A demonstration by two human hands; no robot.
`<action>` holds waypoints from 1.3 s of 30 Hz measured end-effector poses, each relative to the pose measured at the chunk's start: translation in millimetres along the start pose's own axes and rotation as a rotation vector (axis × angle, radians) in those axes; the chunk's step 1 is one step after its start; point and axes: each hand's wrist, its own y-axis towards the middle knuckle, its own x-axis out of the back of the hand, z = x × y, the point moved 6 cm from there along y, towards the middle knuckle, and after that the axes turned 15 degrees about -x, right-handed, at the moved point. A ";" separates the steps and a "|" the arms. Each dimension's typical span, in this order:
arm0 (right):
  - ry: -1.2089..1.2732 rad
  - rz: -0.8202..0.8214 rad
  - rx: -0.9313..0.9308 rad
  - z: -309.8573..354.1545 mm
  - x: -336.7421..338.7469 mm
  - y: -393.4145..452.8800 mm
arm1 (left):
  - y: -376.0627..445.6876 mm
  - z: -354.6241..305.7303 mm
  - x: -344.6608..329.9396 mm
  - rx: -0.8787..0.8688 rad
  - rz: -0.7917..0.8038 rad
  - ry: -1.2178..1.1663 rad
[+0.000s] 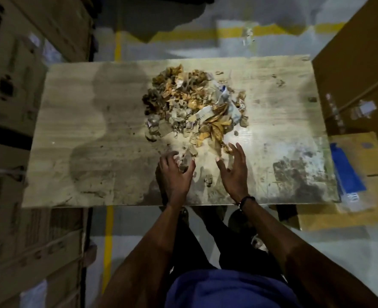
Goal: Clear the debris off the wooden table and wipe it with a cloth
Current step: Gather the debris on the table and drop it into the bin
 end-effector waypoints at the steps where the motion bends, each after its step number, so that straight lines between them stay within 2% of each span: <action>1: -0.015 0.011 -0.012 -2.7 -2.2 1.0 | -1.7 5.2 -1.4 0.011 -0.015 0.087; 8: -0.206 -0.105 0.067 -32.0 -38.1 9.9 | -20.5 32.6 -41.7 0.046 0.177 0.316; 13: -0.236 -0.172 0.105 -22.6 -53.1 21.8 | 11.1 22.2 -56.1 -0.011 0.142 0.343; 17: -0.175 -0.175 0.115 -13.8 -55.9 43.9 | 60.4 9.3 -77.1 -0.195 0.167 0.244; 23: 0.056 -0.220 0.073 10.8 -36.0 67.5 | 104.3 -11.1 -71.4 -0.291 0.157 0.145; 27: 0.105 -0.304 0.142 43.3 -4.3 108.5 | 109.9 -18.1 -55.2 -0.319 0.131 0.157; 29: 0.080 -0.269 0.158 59.0 1.2 139.6 | 114.5 -22.7 -57.4 -0.380 0.176 0.151; 32: -0.065 -0.120 0.132 70.9 -8.4 180.2 | 126.4 -35.7 -73.4 -0.512 0.316 0.126; 34: -0.124 -0.045 0.119 71.3 -17.2 186.0 | 133.5 -41.6 -86.5 -0.521 0.421 0.083; 36: -0.138 -0.047 0.164 68.8 -20.0 175.6 | 134.2 -44.2 -97.0 -0.528 0.500 0.057; 39: -0.129 -0.078 0.175 55.5 -22.3 149.9 | 124.0 -44.2 -96.2 -0.561 0.525 0.027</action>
